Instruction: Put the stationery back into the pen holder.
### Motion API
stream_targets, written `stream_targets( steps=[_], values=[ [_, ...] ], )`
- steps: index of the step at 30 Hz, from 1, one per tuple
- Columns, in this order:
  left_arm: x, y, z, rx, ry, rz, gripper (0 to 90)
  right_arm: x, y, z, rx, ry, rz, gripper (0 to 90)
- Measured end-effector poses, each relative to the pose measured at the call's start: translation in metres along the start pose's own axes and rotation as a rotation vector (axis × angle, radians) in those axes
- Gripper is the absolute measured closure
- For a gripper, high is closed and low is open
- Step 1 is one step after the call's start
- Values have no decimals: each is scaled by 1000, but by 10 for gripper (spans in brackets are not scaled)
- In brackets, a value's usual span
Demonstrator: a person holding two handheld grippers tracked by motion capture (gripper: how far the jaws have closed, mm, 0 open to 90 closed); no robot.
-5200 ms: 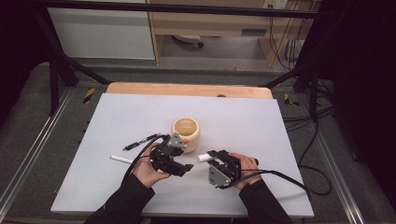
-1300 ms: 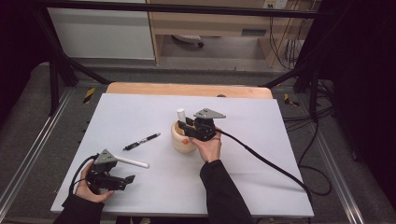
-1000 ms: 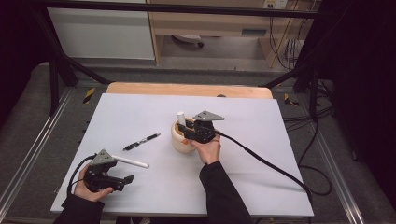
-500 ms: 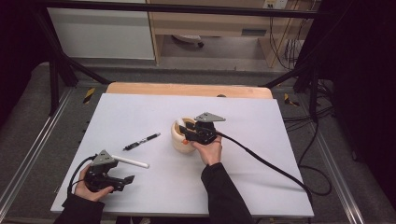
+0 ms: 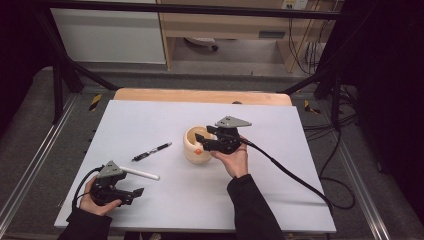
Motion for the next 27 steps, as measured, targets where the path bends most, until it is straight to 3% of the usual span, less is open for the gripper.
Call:
stream_targets(
  steps=[4,10,18,27],
  values=[
    [0,1,0,-3,-3,0,93,-2,13,0,4,2,-49,261],
    [-1,1,-1,-7,-3,-3,96,-16,32,8,-5,2,-125,114],
    [-1,-1,-2,-16,-12,-12,98,-45,54,27,-13,1,-182,25],
    [2,0,-1,-24,-24,1,117,-76,75,40,-4,2,-194,12]
  ],
)
Point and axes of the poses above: each handheld gripper's, and its own axes: y roughly backward along the jaws, x roughly out of its top, z roughly to its right, the point moved 7 cm from there along -y, roughly forward along the jaws, and after that the axes turned 4 degrees about -y, right-handed, at the moved point
